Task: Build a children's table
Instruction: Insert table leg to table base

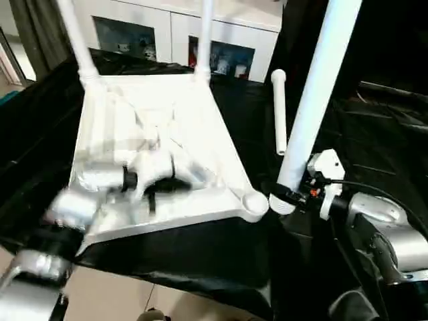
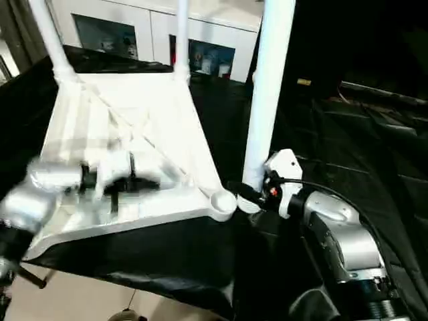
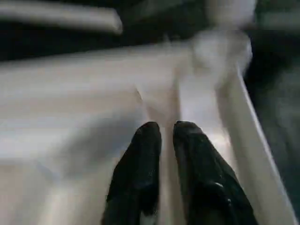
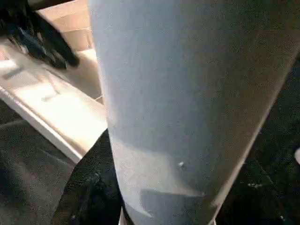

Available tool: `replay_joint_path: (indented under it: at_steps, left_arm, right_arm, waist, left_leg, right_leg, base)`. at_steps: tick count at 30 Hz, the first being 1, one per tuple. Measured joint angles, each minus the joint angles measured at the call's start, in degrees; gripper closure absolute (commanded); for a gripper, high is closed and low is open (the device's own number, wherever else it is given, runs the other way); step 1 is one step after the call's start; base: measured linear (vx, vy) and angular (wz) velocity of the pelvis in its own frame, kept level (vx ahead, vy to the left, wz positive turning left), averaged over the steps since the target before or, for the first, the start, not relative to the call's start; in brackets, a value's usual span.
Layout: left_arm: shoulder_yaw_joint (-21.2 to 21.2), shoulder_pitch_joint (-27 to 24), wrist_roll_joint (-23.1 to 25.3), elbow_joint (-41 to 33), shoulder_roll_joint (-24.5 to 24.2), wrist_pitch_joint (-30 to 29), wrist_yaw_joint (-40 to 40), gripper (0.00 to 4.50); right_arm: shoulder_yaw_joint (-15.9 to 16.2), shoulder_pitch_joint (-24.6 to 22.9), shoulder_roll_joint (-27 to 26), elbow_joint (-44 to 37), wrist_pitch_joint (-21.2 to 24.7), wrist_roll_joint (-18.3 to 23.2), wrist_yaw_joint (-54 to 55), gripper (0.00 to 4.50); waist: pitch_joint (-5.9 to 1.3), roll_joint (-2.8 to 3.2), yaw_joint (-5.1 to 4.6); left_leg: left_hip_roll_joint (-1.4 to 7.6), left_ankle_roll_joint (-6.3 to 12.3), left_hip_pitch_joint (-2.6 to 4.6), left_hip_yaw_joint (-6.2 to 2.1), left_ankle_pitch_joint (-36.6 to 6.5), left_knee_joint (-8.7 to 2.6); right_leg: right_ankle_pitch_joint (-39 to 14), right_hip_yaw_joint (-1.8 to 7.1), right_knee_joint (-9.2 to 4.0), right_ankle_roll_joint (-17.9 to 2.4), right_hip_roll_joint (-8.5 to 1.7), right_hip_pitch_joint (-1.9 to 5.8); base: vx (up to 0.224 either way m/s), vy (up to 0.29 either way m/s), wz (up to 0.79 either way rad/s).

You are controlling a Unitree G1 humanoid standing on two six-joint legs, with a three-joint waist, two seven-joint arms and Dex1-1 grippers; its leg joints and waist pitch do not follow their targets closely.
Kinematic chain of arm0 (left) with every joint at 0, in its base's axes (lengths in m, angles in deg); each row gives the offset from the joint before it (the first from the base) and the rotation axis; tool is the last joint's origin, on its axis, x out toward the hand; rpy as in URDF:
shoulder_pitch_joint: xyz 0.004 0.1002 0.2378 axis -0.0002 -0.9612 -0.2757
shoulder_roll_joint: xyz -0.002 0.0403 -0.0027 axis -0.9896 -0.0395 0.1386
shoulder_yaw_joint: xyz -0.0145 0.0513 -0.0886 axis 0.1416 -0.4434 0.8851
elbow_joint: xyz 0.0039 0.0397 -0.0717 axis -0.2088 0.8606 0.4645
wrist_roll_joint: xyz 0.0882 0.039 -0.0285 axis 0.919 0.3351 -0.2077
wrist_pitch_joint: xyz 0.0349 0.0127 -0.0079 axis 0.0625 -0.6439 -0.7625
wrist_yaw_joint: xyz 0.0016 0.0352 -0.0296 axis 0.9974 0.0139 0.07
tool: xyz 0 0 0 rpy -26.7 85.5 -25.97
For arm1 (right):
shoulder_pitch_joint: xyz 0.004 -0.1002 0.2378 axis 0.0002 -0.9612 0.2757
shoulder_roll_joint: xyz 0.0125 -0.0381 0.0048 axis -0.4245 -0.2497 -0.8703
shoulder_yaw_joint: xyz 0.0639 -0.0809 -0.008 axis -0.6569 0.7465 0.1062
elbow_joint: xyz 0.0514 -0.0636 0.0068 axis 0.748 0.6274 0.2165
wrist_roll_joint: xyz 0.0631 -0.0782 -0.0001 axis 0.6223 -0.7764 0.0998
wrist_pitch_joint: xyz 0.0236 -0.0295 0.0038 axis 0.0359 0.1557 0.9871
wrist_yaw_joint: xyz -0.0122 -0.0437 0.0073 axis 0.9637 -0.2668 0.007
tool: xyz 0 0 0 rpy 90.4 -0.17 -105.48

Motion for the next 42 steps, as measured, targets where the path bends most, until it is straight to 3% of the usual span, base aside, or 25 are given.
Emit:
replay_joint_path:
  at_steps: [1, 8, 11, 15, 17, 25, 29, 30, 34, 42]
  left_arm:
    - [0.10, 0.53, -0.44, -0.84, 0.76, -0.65, 0.15, 3.32]
    - [-0.05, 0.75, -1.39, -1.76, 1.89, -1.91, 0.30, 3.32]
    - [-0.16, 0.74, -1.31, -2.08, 3.11, -3.53, 1.08, 3.00]
    - [-7.51, -2.07, 0.37, -5.73, 9.37, -10.76, 2.54, 2.66]
    - [-9.16, -3.34, 0.37, -6.34, 9.31, -12.47, 2.04, 2.56]
    - [-8.04, -3.59, 1.59, -8.32, 8.74, -13.97, 5.75, 1.73]
    - [-8.13, -4.03, 2.73, -9.75, 6.28, -15.03, 6.14, 1.57]
    - [-8.18, -4.42, 2.73, -10.25, 5.53, -15.57, 5.73, 1.28]
    - [-9.39, -5.93, 2.80, -12.55, 4.69, -17.88, 4.34, 1.23]
    - [-10.22, -8.48, 4.98, -17.60, 4.34, -21.80, 8.15, 2.04]
  right_arm:
    - [-0.30, 0.17, -0.30, 0.01, 0.27, 0.09, 0.56, 2.59]
    - [-0.84, 1.01, -0.59, 0.03, 0.60, 0.20, 1.27, 2.59]
    - [-1.28, 1.10, -1.26, 0.06, 1.58, 0.58, 2.12, 2.59]
    - [-0.87, 2.38, -5.20, -0.41, 4.98, 2.29, 4.54, 2.59]
    - [-0.75, 2.33, -5.03, -0.57, 5.21, 2.47, 4.71, 2.59]
    - [-1.11, 1.81, -4.95, -0.65, 6.65, 2.45, 5.71, 2.59]
    - [-1.08, 1.81, -4.65, -0.73, 6.70, 2.37, 5.70, 2.59]
    - [-1.08, 1.81, -4.65, -0.74, 6.70, 2.36, 5.70, 2.59]
    - [-1.02, 1.82, -4.70, -0.74, 6.70, 2.13, 5.78, 2.59]
    - [-0.97, 1.97, -5.61, -0.72, 6.63, 1.82, 6.93, 2.59]
  waist:
    - [0.00, 0.00, 0.00]
    - [-0.01, -0.02, -0.13]
    - [-0.02, -0.04, -0.05]
    - [-0.04, -0.07, 0.17]
    - [-0.04, -0.07, 0.07]
    - [-0.05, -0.03, -0.06]
    - [-0.05, -0.03, -0.13]
    - [-0.05, -0.03, -0.11]
    - [-0.05, -0.04, -0.04]
    - [-0.05, -0.04, -0.13]
  left_leg:
    - [0.02, -0.03, 0.03, 0.00, 0.02, 0.00]
    - [0.22, -0.26, 0.04, -0.01, 0.17, -0.03]
    - [0.23, -0.27, 0.04, -0.01, 0.18, -0.02]
    - [0.22, -0.20, -0.02, 0.08, 0.22, 0.01]
    - [0.24, -0.22, -0.01, 0.08, 0.23, 0.00]
    - [0.31, -0.35, 0.06, 0.06, 0.35, -0.07]
    - [0.30, -0.35, 0.05, 0.06, 0.35, -0.13]
    - [0.31, -0.35, 0.05, 0.06, 0.35, -0.14]
    - [0.30, -0.34, 0.02, 0.06, 0.35, -0.13]
    - [0.31, -0.38, 0.06, 0.05, 0.38, -0.13]
  right_leg:
    - [0.00, -0.02, 0.00, 0.00, 0.00, 0.04]
    - [0.03, -0.18, 0.08, -0.05, 0.07, 0.05]
    - [0.03, -0.19, 0.05, -0.05, 0.07, 0.08]
    - [0.04, -0.19, 0.02, -0.06, 0.00, 0.12]
    - [0.04, -0.20, 0.06, -0.06, 0.01, 0.09]
    - [0.07, -0.23, 0.05, -0.11, 0.07, 0.14]
    - [0.06, -0.24, 0.05, -0.10, 0.08, 0.11]
    - [0.06, -0.24, 0.05, -0.10, 0.08, 0.11]
    - [0.06, -0.24, 0.01, -0.11, 0.08, 0.11]
    - [0.07, -0.24, 0.04, -0.11, 0.08, 0.13]
  base:
    - [0.000, 0.000, 0.00]
    - [0.000, 0.000, 0.00]
    - [0.000, 0.000, 0.00]
    - [0.000, 0.000, 0.00]
    - [0.000, 0.000, 0.00]
    - [0.000, 0.000, 0.00]
    - [0.000, 0.000, 0.00]
    - [0.000, 0.000, 0.00]
    - [0.000, 0.000, 0.00]
    - [0.000, 0.000, 0.00]
